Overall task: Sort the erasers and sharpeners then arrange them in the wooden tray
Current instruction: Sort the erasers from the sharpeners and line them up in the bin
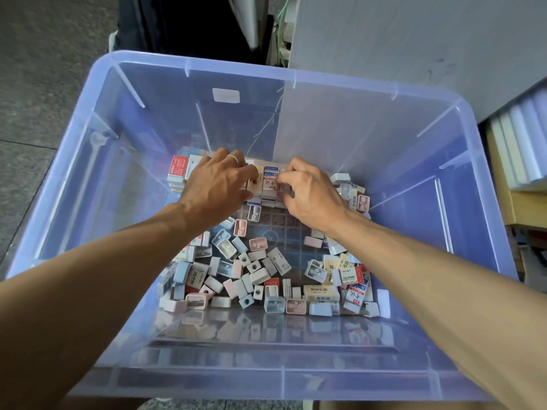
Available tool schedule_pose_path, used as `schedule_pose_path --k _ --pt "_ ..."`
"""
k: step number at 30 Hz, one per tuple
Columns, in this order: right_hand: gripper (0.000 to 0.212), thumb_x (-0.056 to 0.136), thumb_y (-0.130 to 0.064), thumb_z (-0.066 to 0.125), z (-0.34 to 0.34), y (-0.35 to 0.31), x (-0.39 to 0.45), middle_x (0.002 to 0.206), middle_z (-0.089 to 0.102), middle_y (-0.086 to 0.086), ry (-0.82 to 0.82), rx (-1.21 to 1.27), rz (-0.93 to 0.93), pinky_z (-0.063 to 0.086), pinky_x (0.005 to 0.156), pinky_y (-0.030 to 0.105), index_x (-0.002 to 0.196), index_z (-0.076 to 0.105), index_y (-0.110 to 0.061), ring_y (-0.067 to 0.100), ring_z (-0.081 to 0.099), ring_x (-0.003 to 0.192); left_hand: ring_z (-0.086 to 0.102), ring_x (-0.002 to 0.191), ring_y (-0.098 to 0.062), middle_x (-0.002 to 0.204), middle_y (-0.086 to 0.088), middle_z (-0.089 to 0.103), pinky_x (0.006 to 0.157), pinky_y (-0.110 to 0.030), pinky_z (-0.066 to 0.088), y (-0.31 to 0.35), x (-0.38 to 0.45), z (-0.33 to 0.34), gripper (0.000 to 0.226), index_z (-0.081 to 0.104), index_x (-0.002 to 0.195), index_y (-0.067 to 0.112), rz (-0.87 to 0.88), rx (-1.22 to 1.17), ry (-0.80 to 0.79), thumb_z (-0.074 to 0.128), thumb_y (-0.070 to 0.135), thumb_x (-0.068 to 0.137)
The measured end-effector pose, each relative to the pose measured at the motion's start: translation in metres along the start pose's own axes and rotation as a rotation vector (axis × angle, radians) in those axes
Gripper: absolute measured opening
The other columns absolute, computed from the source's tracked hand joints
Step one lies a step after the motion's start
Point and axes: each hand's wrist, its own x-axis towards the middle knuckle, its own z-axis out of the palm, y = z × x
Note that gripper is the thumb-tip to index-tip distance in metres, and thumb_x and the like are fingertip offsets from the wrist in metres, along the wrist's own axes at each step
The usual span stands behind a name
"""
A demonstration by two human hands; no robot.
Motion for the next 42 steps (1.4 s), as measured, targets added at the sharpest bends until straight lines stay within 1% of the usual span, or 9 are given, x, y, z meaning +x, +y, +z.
schedule_pose_path --k 5,9,12,15,20,26,31,37,42 --pt "0.047 0.086 -0.009 0.071 -0.019 -0.002 0.0 0.115 0.049 0.002 -0.213 -0.045 -0.008 0.047 0.081 0.032 0.131 0.059 -0.012 0.023 0.058 0.097 0.054 0.098 -0.029 0.111 -0.011 0.063 0.08 -0.043 0.046 -0.001 0.002 -0.004 0.039 0.068 0.116 0.015 0.036 0.0 -0.033 0.078 0.029 0.08" --pt "0.033 0.086 -0.019 0.069 -0.041 0.007 -0.009 0.111 0.049 -0.002 -0.284 -0.151 0.045 0.044 0.076 0.032 0.118 0.062 -0.019 0.022 0.057 0.094 0.057 0.098 -0.032 0.107 -0.014 0.065 0.083 -0.043 0.046 0.0 0.002 -0.009 0.05 0.07 0.112 0.012 0.071 -0.013 -0.069 0.082 0.04 0.072" --pt "0.022 0.08 -0.021 0.071 -0.056 0.021 -0.018 0.11 0.063 0.001 -0.412 -0.259 0.169 0.052 0.084 0.037 0.101 0.065 -0.019 0.025 0.06 0.099 0.062 0.08 -0.029 0.092 -0.011 0.068 0.073 -0.039 0.053 0.019 -0.008 -0.005 0.047 0.069 0.1 0.012 0.188 -0.049 -0.068 0.076 0.051 0.074" --pt "0.044 0.079 -0.026 0.074 -0.061 0.027 -0.023 0.121 0.054 0.004 -0.492 -0.388 0.173 0.048 0.093 0.037 0.121 0.063 -0.019 0.025 0.051 0.113 0.058 0.067 -0.018 0.086 -0.008 0.066 0.058 -0.032 0.055 0.04 -0.023 0.009 0.047 0.06 0.108 0.009 0.303 -0.256 -0.249 0.07 0.048 0.082" --pt "0.087 0.072 -0.031 0.081 -0.055 0.031 -0.03 0.146 0.036 0.001 -0.605 -0.503 0.149 0.041 0.105 0.04 0.149 0.039 -0.022 0.025 0.037 0.129 0.05 0.114 -0.019 0.126 -0.002 0.054 0.088 -0.028 0.042 0.041 -0.03 0.024 0.066 0.049 0.132 0.019 0.322 -0.074 -0.624 0.07 0.054 0.081" --pt "0.076 0.065 -0.04 0.086 -0.051 0.028 -0.027 0.118 0.045 -0.001 -0.596 -0.439 0.136 0.043 0.094 0.039 0.13 0.051 -0.02 0.025 0.043 0.118 0.055 0.105 -0.016 0.115 0.003 0.059 0.086 -0.026 0.045 0.037 -0.03 0.03 0.057 0.055 0.124 0.021 0.251 -0.236 -0.738 0.08 0.04 0.077" --pt "0.067 0.07 -0.047 0.082 -0.05 0.031 -0.032 0.126 0.047 0.001 -0.562 -0.405 0.158 0.04 0.099 0.037 0.128 0.059 -0.024 0.023 0.036 0.123 0.054 0.104 -0.016 0.119 0.004 0.057 0.085 -0.028 0.046 0.039 -0.027 0.031 0.062 0.054 0.125 0.022 0.2 -0.27 -0.761 0.082 0.042 0.073" --pt "0.082 0.07 -0.044 0.082 -0.044 0.033 -0.039 0.138 0.042 0.003 -0.49 -0.422 0.22 0.039 0.105 0.039 0.138 0.043 -0.021 0.025 0.039 0.127 0.057 0.102 -0.014 0.115 0.008 0.059 0.085 -0.027 0.047 0.038 -0.027 0.032 0.06 0.056 0.122 0.024 0.149 -0.356 -0.745 0.083 0.043 0.072" --pt "0.07 0.072 -0.037 0.082 -0.047 0.026 -0.041 0.124 0.046 0.004 -0.547 -0.328 0.226 0.037 0.088 0.028 0.131 0.048 -0.017 0.024 0.047 0.117 0.058 0.105 -0.015 0.115 0.007 0.059 0.092 -0.035 0.051 0.033 -0.029 0.03 0.054 0.058 0.117 0.024 0.117 -0.401 -0.753 0.085 0.033 0.071"
